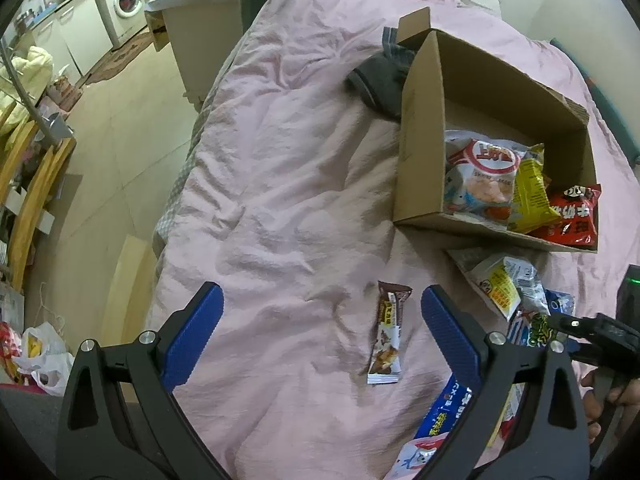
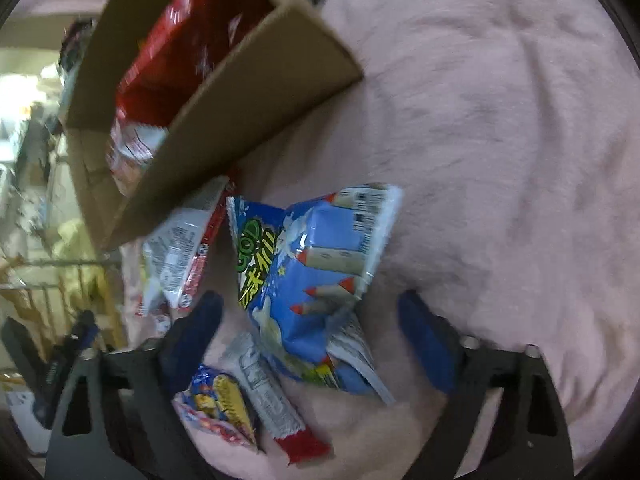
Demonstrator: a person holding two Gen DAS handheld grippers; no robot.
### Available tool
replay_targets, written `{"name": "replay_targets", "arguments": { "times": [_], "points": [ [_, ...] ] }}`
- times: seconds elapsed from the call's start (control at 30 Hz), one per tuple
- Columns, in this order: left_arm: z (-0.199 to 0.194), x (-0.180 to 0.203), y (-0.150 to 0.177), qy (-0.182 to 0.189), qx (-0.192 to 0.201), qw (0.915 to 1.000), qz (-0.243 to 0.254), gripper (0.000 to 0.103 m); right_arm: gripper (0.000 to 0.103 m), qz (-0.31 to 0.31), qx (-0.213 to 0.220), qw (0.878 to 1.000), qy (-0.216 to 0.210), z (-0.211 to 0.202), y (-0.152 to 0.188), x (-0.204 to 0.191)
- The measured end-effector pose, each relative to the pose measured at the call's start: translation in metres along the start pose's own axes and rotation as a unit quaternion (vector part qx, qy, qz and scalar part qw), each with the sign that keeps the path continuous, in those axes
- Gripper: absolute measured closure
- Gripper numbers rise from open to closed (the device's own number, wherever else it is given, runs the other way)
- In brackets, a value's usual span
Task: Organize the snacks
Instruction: 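Grasp the brown chocolate bar with the left tool while the right tool grasps the blue rocket-print bag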
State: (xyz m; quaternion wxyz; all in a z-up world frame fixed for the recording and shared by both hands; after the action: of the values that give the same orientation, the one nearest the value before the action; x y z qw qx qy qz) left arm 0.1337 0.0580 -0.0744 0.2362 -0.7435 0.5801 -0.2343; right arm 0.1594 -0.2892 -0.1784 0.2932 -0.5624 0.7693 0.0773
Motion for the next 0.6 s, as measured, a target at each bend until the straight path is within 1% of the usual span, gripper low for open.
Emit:
{"name": "replay_targets", "arguments": {
  "times": [0.1,0.13,0.2,0.27,0.4,0.5,0.57,0.6],
  "points": [
    [0.002,-0.002,0.000,-0.005,0.000,1.0000,0.000,0.005,0.040,-0.010,-0.006,1.000,0.001,0.005,0.002,-0.003],
    [0.003,-0.001,0.000,-0.005,-0.001,1.0000,0.001,0.005,0.042,-0.016,-0.004,1.000,0.004,0.004,0.003,-0.004],
    [0.006,0.001,0.001,-0.002,-0.006,1.0000,0.000,0.005,0.050,-0.030,-0.001,0.999,0.013,0.002,0.003,-0.004],
    [0.009,0.005,0.002,0.000,-0.011,0.9999,-0.001,0.005,0.054,-0.035,0.004,0.999,0.009,-0.004,0.003,-0.004],
    [0.018,0.018,0.007,0.010,-0.026,0.9996,0.007,0.006,0.056,-0.043,0.026,0.999,0.005,-0.021,0.001,-0.002],
    [0.023,0.029,0.012,-0.001,-0.028,0.9993,0.025,0.014,0.056,-0.038,0.045,0.998,0.005,-0.033,-0.003,0.001],
    [0.028,0.038,0.018,0.000,-0.037,0.9985,0.040,0.019,0.056,-0.039,0.060,0.997,0.006,-0.040,-0.004,-0.002],
    [0.032,0.045,0.022,0.006,-0.047,0.9976,0.051,0.027,0.056,-0.041,0.070,0.997,0.005,-0.047,-0.005,-0.002]
  ]
}}
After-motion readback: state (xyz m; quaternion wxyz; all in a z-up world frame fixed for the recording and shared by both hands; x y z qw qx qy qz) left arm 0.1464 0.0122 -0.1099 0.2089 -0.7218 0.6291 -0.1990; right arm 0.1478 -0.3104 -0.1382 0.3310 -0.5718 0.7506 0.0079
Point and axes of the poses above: each gripper's, at about its wrist camera, not at the fingertips, and z roughly the way its jaws point, x to its right, y to its underside, the point moved 3 cm from there along z, roughly the way its jaws point, and after that the axes turned 14 degrees about x, right-handed, at the moved point
